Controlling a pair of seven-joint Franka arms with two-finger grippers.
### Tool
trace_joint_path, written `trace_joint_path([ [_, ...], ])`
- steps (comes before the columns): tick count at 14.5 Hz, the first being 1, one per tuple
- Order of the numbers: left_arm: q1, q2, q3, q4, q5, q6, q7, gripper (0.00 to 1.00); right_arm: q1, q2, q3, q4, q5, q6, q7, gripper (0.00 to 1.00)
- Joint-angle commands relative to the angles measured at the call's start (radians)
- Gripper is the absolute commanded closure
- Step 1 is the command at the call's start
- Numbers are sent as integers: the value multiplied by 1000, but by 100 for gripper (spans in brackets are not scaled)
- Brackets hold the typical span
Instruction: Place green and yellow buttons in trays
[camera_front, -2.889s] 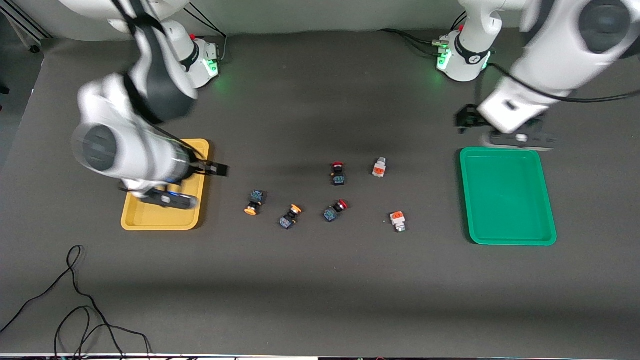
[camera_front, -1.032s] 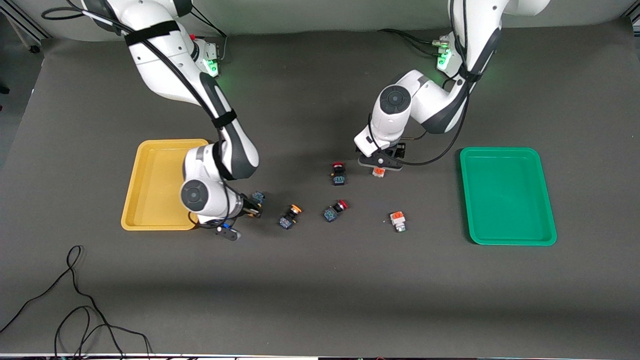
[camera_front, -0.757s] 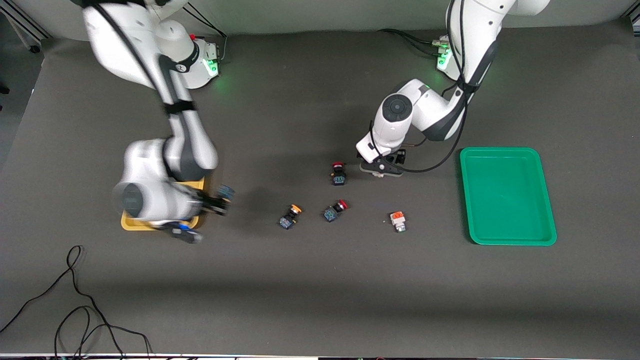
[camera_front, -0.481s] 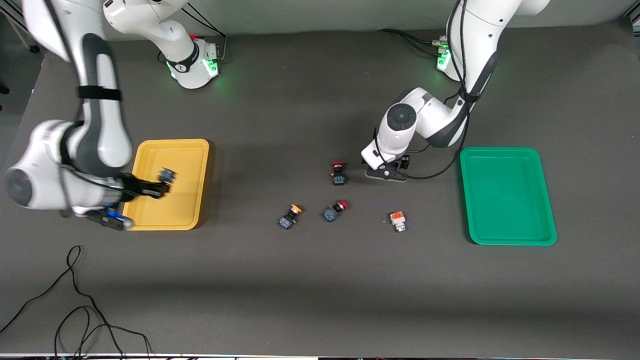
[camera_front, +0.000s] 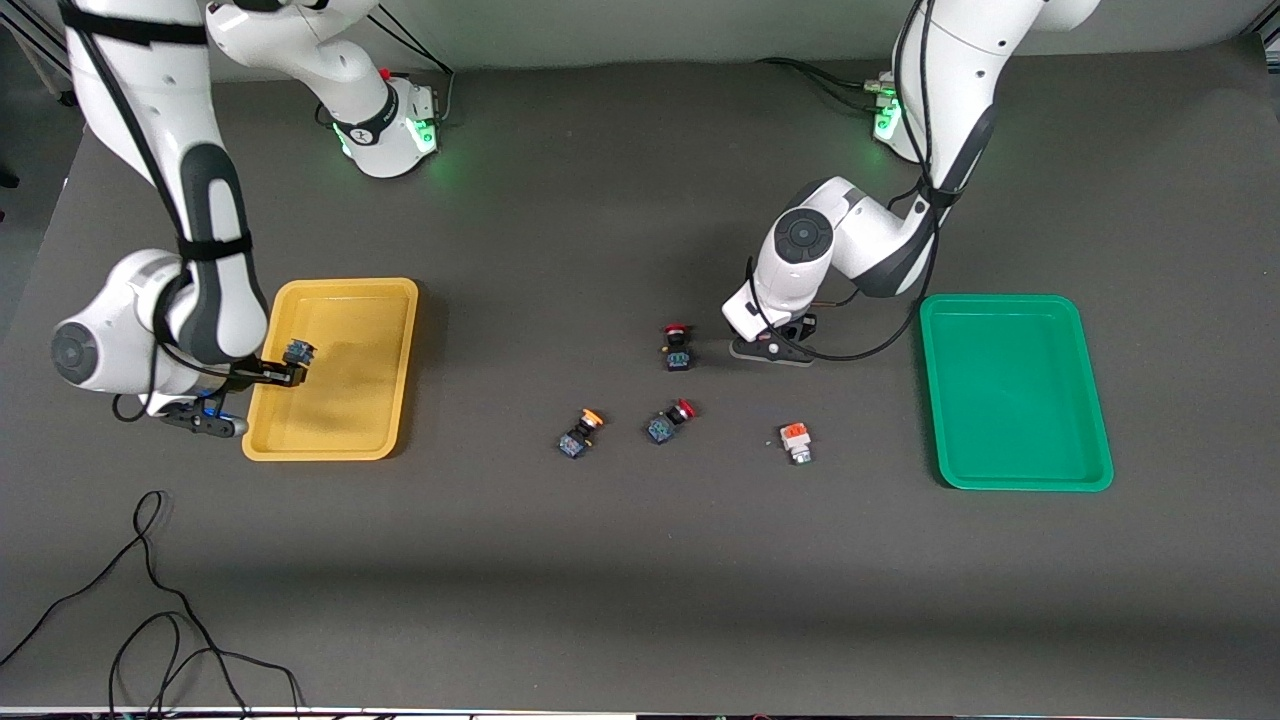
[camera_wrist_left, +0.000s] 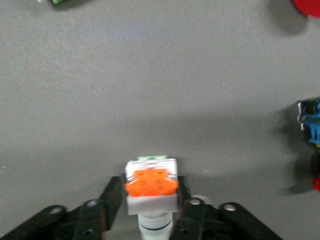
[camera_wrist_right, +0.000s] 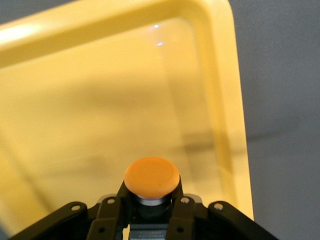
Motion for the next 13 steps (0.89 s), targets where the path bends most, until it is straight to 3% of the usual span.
trace_joint_path([
  [1,0,3,0,33,11,-19,-54,78,9,62,-1,30,79,18,-34,6],
  [2,8,-2,0,36,9,-21,-61,79,6,59,-1,38,79,7,-34,0],
  [4,25,-29,-3,74,3,-85,-79,80,17,44,-3,48,79,-11,-23,0],
  [7,59,-75,-6,263,-63,-405,-65,80,20,36,-3,169,79,-187,53,0],
  [10,140,-115,-7,426,-153,-621,-35,84,121,36,0,277,82,-283,277,0],
  [13,270,-190,-4,458,-223,-758,117,84,231,52,28,372,104,-283,573,0],
])
